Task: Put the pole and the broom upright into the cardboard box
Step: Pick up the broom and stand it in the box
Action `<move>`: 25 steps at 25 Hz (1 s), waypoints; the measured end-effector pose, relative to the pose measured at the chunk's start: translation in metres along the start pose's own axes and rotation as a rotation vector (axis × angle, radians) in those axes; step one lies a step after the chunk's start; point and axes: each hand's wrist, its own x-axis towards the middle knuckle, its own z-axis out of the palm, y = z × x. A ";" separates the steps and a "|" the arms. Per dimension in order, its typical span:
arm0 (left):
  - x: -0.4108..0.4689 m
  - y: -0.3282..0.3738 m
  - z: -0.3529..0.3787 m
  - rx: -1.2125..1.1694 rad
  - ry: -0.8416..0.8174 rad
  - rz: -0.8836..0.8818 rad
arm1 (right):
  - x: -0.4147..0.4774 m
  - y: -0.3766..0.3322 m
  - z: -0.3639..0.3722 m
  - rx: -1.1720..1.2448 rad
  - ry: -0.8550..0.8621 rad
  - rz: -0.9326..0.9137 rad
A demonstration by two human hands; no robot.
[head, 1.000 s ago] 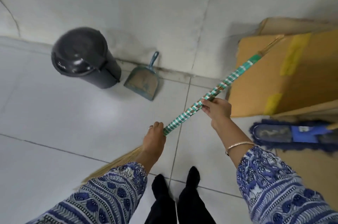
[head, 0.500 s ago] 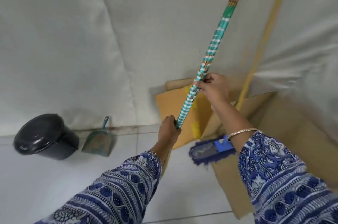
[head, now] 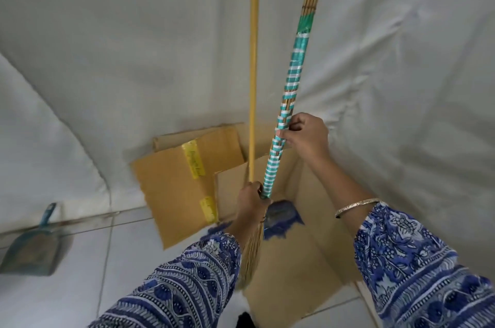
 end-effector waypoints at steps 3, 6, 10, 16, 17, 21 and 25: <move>0.057 0.011 0.078 -0.014 -0.044 -0.046 | 0.063 0.063 -0.028 -0.030 -0.010 0.017; 0.100 0.012 0.145 -0.017 -0.078 -0.119 | 0.109 0.130 -0.047 -0.039 -0.050 0.040; 0.167 -0.002 0.228 0.029 -0.089 -0.215 | 0.183 0.230 -0.050 -0.046 -0.109 0.055; 0.245 -0.035 0.336 0.026 0.003 -0.352 | 0.270 0.342 -0.032 -0.041 -0.259 0.074; 0.254 -0.038 0.350 0.017 0.017 -0.382 | 0.282 0.356 -0.029 -0.045 -0.286 0.085; 0.290 -0.043 0.377 0.018 0.060 -0.448 | 0.319 0.390 -0.018 -0.072 -0.362 0.089; 0.321 -0.050 0.388 0.086 0.051 -0.435 | 0.350 0.405 -0.013 -0.111 -0.337 0.090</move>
